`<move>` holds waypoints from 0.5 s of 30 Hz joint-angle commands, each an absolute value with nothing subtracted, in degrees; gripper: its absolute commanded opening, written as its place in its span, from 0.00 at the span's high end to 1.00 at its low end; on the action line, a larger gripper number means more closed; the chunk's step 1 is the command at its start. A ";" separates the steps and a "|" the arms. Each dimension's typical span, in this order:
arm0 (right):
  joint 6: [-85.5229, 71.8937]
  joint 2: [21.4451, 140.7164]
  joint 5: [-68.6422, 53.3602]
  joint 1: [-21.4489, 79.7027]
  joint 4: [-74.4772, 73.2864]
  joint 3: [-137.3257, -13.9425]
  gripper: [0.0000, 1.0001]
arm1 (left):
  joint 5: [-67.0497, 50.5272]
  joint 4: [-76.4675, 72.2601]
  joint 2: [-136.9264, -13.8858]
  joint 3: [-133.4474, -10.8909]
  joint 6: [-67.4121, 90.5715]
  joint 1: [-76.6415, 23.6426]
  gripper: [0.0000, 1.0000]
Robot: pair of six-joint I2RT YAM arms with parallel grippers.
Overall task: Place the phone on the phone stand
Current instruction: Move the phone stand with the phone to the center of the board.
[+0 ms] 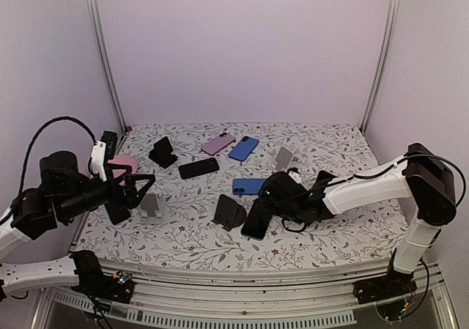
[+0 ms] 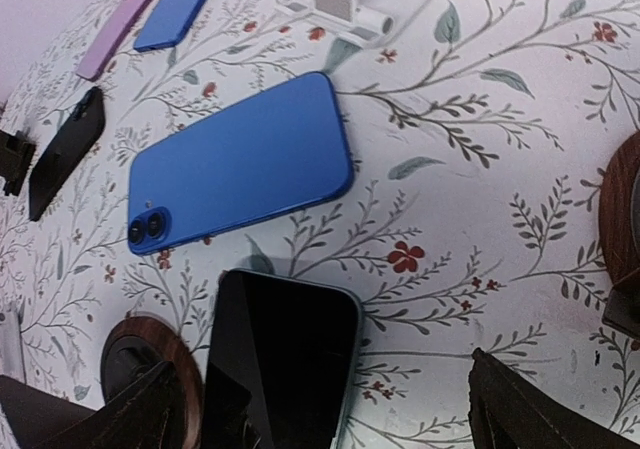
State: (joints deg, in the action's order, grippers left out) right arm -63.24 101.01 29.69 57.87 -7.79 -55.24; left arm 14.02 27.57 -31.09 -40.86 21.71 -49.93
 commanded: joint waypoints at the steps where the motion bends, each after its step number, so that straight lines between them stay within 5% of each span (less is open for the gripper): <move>1: -70.00 104.60 32.68 56.44 -13.96 -57.97 0.01 | 14.28 27.60 -31.23 -40.17 22.06 -49.15 0.03; 15: -74.19 107.92 34.82 53.97 -15.73 -57.66 0.01 | 13.91 27.51 -31.72 -40.17 21.97 -49.14 0.03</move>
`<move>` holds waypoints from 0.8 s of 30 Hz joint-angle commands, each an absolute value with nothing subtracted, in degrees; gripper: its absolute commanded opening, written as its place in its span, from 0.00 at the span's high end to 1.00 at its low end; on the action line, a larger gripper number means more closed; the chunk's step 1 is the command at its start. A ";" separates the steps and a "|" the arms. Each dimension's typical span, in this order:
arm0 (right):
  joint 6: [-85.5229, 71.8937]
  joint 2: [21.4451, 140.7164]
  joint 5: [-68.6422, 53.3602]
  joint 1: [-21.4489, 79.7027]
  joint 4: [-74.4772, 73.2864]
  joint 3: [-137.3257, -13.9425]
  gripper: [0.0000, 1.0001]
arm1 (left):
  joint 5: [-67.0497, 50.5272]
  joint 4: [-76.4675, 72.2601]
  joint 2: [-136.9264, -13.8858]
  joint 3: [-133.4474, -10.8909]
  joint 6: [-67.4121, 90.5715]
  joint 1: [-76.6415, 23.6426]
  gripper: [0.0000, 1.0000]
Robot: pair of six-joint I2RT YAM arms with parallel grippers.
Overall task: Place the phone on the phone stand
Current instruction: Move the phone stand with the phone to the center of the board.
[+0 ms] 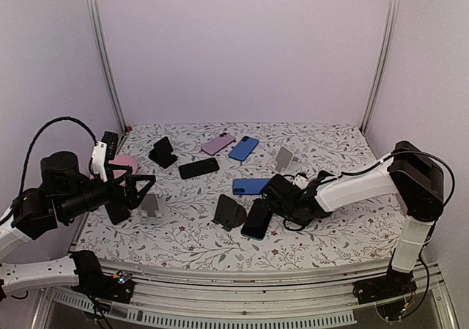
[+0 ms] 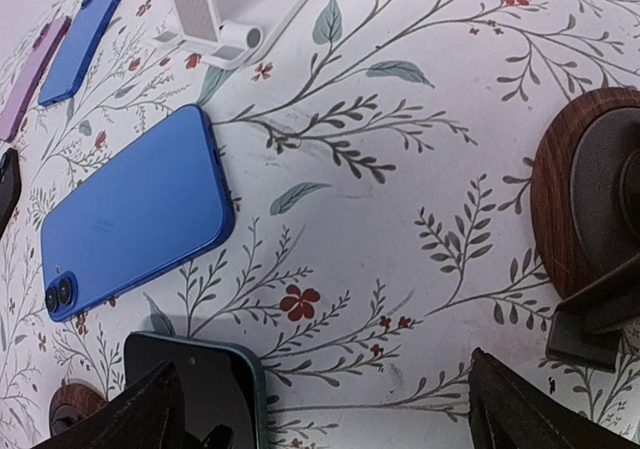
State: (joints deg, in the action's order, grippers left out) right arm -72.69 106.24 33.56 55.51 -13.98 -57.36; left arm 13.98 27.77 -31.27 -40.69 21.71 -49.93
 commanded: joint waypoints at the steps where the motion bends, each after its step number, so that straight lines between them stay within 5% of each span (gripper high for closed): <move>1: -74.26 108.01 34.88 53.62 -15.80 -57.50 0.01 | 13.89 27.51 -31.73 -40.17 21.97 -49.14 0.03; 24: -74.87 102.72 35.28 49.91 -17.55 -52.07 0.01 | 13.18 27.25 -31.84 -40.17 21.79 -49.21 0.03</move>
